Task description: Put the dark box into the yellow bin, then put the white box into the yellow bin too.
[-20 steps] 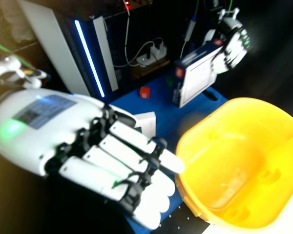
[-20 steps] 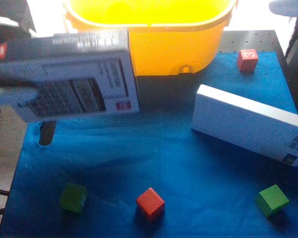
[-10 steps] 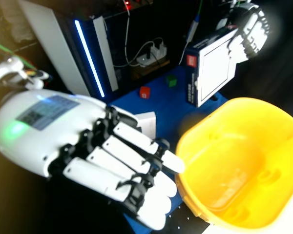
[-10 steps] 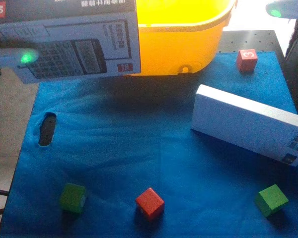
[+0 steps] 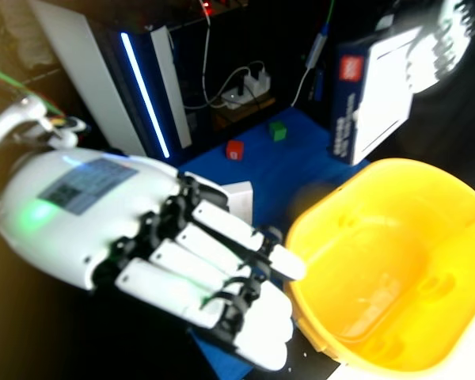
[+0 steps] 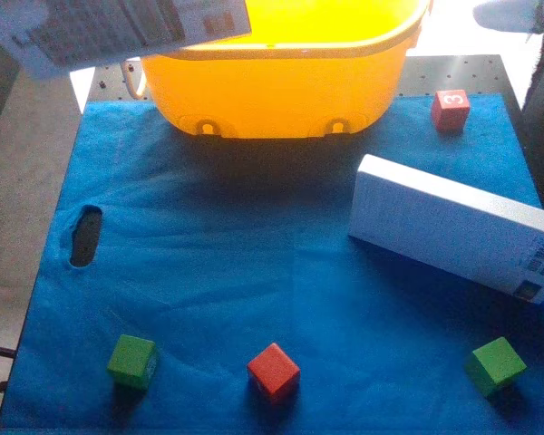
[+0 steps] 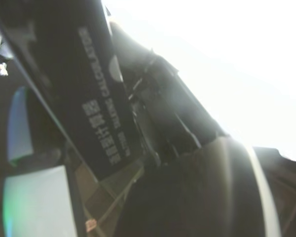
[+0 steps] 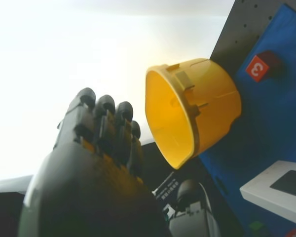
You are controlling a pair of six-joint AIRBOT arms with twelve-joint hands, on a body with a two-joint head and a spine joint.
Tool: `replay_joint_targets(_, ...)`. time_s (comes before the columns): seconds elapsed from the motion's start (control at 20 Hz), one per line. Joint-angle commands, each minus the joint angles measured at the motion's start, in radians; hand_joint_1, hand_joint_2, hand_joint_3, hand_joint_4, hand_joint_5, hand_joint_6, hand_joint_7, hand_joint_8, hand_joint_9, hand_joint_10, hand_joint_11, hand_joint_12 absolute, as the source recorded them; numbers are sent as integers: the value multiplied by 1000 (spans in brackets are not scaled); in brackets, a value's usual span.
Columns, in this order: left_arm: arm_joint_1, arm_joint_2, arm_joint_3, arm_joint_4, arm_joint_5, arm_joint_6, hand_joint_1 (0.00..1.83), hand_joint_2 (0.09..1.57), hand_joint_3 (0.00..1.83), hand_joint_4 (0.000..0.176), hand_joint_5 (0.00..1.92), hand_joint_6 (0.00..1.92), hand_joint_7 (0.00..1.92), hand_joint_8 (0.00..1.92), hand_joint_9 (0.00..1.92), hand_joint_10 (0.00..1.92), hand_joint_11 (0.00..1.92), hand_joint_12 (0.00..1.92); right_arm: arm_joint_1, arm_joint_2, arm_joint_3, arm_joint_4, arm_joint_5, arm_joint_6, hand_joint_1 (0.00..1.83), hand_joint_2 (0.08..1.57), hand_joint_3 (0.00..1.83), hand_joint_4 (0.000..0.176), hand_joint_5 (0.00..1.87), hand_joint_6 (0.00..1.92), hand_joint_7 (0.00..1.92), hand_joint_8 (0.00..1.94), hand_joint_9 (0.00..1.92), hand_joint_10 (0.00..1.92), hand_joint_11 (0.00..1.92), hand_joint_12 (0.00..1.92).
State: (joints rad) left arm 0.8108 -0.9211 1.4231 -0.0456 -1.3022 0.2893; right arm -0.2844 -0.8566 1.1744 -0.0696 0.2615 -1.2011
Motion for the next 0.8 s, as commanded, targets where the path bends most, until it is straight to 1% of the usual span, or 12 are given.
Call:
replay_joint_targets(0.0, -20, -6, 10, -46, -93, -11, 1378, 1097, 0, 0, 911, 1036, 912, 901, 1113, 992, 1098, 916, 8, -5, 5, 10, 115, 2, 29, 1108, 4, 44, 196, 0, 306, 0, 213, 0, 0, 433)
replay_joint_targets(0.05, -36, -15, 22, -46, -79, -11, 1374, 1111, 1, 0, 900, 1064, 861, 949, 1075, 1057, 1091, 933, 5, -10, 7, 10, 117, 2, 48, 1106, 1, 39, 211, 3, 317, 3, 234, 6, 0, 456)
replay_joint_targets(0.1, -59, -26, 38, -46, -57, -11, 1372, 1119, 0, 0, 924, 1013, 821, 1013, 1048, 1116, 1077, 998, -1, -16, 9, 14, 123, 2, 25, 1086, 0, 14, 192, 1, 323, 2, 267, 8, 0, 527)
replay_joint_targets(0.2, -96, -48, 66, -42, -17, -17, 1392, 1064, 1, 0, 1026, 730, 971, 934, 1146, 974, 1083, 1001, -13, -20, 11, 23, 138, 2, 63, 1084, 0, 5, 163, 1, 299, 5, 232, 7, 0, 369)
replay_joint_targets(0.3, -129, -73, 98, -34, 18, -30, 1379, 1098, 2, 0, 924, 992, 888, 972, 1093, 1027, 1054, 1020, -23, -24, 13, 32, 149, 2, 58, 1083, 5, 2, 166, 0, 307, 0, 255, 1, 0, 420)
replay_joint_targets(0.35, -159, -97, 126, -24, 48, -44, 1381, 1096, 0, 0, 913, 1003, 914, 942, 1097, 1021, 1031, 1038, -27, -27, 14, 36, 155, 2, 50, 1067, 0, 28, 182, 6, 319, 5, 267, 6, 25, 434)
replay_joint_targets(0.4, -179, -111, 145, -15, 70, -50, 1384, 1087, 0, 0, 922, 989, 955, 890, 1105, 999, 997, 1032, -29, -29, 15, 39, 158, 2, 43, 1077, 2, 37, 172, 2, 320, 5, 263, 3, 4, 430)
replay_joint_targets(0.45, -203, -127, 162, -2, 101, -52, 1393, 1061, 0, 0, 968, 849, 1102, 679, 1122, 1000, 969, 1042, -31, -32, 16, 41, 163, 2, 39, 1077, 2, 28, 173, 2, 321, 4, 256, 0, 0, 431)
replay_joint_targets(0.5, -222, -142, 175, 11, 121, -55, 1401, 1033, 0, 0, 1051, 697, 1201, 523, 1142, 966, 939, 1040, -34, -35, 16, 43, 170, 2, 47, 1071, 0, 33, 169, 0, 324, 5, 247, 0, 0, 428)
replay_joint_targets(0.55, -252, -168, 197, 34, 146, -65, 1404, 1024, 0, 0, 1133, 529, 1236, 480, 1123, 996, 919, 994, -38, -38, 17, 46, 179, 2, 55, 1079, 2, 44, 175, 3, 326, 5, 252, 3, 5, 432)
replay_joint_targets(0.6, -272, -185, 214, 52, 160, -80, 1402, 1029, 0, 0, 1218, 322, 1173, 631, 1087, 1052, 894, 977, -41, -39, 17, 48, 184, 2, 71, 1080, 2, 46, 181, 4, 329, 5, 258, 5, 15, 440)
replay_joint_targets(0.75, -325, -243, 268, 118, 224, -120, 1409, 1003, 4, 0, 1128, 524, 1302, 315, 1242, 801, 1152, 692, -55, -56, 20, 52, 197, 2, 76, 1101, 8, 64, 177, 0, 332, 3, 244, 0, 5, 439)
